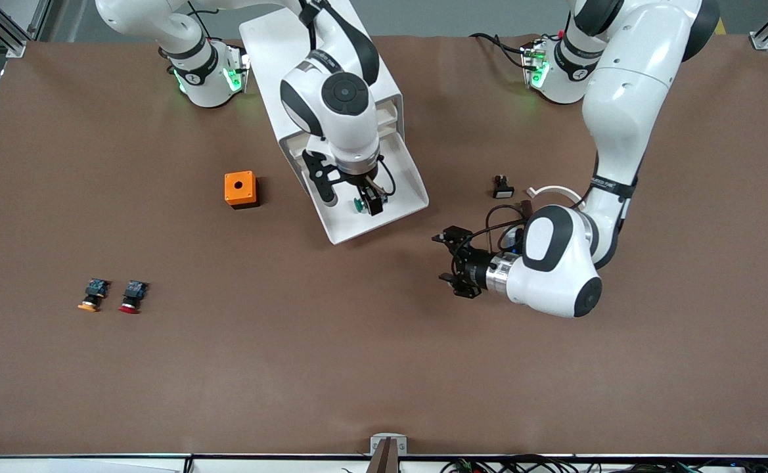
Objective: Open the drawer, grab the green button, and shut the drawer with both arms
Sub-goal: 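Grasp the green button in the drawer while the left gripper withdraws, then lift the green button out of the drawer with the right gripper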
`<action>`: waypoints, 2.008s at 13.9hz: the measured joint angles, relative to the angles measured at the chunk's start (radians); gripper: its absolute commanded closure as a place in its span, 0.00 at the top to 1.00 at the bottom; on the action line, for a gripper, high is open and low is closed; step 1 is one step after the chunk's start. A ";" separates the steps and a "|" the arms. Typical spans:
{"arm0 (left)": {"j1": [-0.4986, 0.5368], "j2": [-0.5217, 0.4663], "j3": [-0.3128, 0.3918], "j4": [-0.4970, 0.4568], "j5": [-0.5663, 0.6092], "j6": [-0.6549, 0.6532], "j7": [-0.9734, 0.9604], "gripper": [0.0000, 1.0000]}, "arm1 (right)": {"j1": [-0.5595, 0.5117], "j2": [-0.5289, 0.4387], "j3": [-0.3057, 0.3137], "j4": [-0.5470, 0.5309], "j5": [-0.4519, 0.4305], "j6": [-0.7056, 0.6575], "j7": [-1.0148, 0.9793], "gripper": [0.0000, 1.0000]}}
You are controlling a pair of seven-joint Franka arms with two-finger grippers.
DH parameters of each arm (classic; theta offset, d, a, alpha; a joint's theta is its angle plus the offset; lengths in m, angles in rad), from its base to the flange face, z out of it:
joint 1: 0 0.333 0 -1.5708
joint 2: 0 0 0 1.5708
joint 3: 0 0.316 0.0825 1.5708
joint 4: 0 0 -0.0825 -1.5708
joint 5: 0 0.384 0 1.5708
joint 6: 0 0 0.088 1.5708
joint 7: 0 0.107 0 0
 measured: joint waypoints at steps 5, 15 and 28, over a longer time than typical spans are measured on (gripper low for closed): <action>0.013 -0.087 0.001 0.032 0.120 0.001 0.036 0.99 | 0.017 0.051 -0.001 0.000 -0.001 0.026 0.069 0.99; 0.040 -0.232 -0.005 0.033 0.323 -0.012 0.551 0.99 | 0.047 0.136 -0.001 0.014 -0.001 0.075 0.095 0.98; 0.127 -0.274 0.002 0.030 0.410 -0.062 1.041 0.99 | 0.059 0.156 -0.001 0.038 -0.001 0.072 0.077 0.72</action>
